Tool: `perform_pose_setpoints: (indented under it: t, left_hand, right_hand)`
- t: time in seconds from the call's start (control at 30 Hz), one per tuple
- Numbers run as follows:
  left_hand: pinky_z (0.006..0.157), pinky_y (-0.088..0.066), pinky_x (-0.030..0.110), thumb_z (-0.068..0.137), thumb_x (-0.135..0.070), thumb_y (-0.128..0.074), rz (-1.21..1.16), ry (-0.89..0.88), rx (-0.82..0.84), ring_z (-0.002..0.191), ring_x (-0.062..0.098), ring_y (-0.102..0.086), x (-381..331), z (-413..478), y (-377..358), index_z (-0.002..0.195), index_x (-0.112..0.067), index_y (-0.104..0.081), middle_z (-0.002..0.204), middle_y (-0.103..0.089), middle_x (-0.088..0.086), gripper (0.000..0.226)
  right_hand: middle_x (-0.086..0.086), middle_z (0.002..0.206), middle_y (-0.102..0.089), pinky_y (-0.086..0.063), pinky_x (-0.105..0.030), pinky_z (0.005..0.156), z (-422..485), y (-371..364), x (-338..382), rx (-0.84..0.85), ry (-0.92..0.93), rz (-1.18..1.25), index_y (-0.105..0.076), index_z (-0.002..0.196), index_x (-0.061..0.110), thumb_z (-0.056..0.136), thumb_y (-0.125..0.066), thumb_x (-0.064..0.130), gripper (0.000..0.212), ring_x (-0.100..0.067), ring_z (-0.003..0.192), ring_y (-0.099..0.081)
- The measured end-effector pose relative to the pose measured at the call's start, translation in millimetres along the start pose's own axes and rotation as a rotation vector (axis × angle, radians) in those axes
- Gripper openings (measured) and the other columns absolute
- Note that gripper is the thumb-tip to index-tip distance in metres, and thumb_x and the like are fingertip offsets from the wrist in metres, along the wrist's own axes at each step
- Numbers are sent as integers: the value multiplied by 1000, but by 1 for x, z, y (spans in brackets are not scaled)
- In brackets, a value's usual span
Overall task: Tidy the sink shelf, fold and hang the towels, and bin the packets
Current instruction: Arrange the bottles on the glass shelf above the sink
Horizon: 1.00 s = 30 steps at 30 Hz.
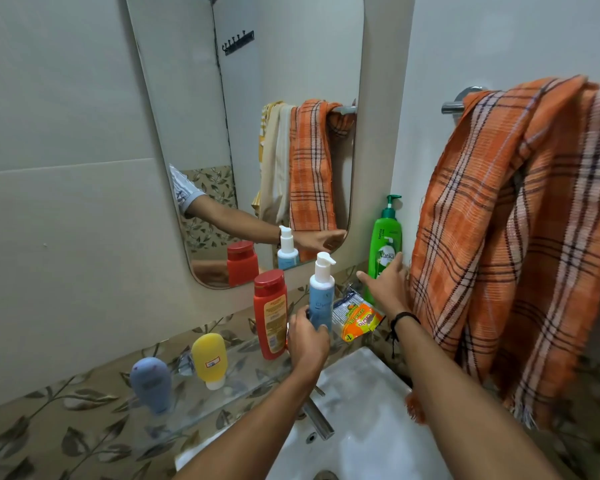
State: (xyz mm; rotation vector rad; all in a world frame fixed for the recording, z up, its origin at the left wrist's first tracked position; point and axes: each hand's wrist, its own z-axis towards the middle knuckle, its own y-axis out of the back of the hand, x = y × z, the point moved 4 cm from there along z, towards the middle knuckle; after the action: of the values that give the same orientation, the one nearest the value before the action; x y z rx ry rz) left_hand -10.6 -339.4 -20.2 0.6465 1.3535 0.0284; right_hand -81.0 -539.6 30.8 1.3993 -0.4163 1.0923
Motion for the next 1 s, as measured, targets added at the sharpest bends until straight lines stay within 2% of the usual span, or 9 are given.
perform_pose_setpoints:
  t: [0.23,0.37,0.47,0.83,1.0]
  left_hand:
    - [103,-53,42,91,-13,-71,20,-4,11,125,23,-61,0,2,-3,142,-14,-51,141,-56,5,55]
    - [104,-51,39,91,-13,-71,29,-6,14,125,23,-60,-2,2,-4,140,-13,-52,140,-56,5,53]
    - [103,-50,38,92,-13,-69,31,-11,25,126,23,-58,-3,1,-5,142,-13,-51,142,-55,5,53]
    - [108,-49,41,94,-11,-68,3,-13,49,131,24,-55,-9,-1,-7,145,-12,-48,145,-52,7,55]
    - [110,-47,40,93,-10,-67,-1,-22,59,134,24,-52,-8,-2,-7,149,-12,-44,149,-49,7,61]
  right_hand:
    - [-22,158,-31,-42,-46,106,0,-3,-2,-69,-81,-46,-14,158,3,80,-83,21,105,-41,138,-42]
    - [-21,148,-39,-46,-47,101,-3,-7,-9,-103,-54,-10,-29,148,2,71,-84,14,96,-42,130,-49]
    - [-19,144,-41,-49,-48,98,-7,-9,-15,-89,-43,30,-36,142,1,67,-89,18,94,-41,124,-52]
    - [-16,152,-37,-50,-47,101,-2,-12,-24,-82,-4,27,-32,148,5,69,-88,17,98,-39,129,-51]
    - [-19,155,-36,-44,-50,109,-7,-15,-32,-58,-70,85,-27,151,7,64,-93,30,111,-39,137,-44]
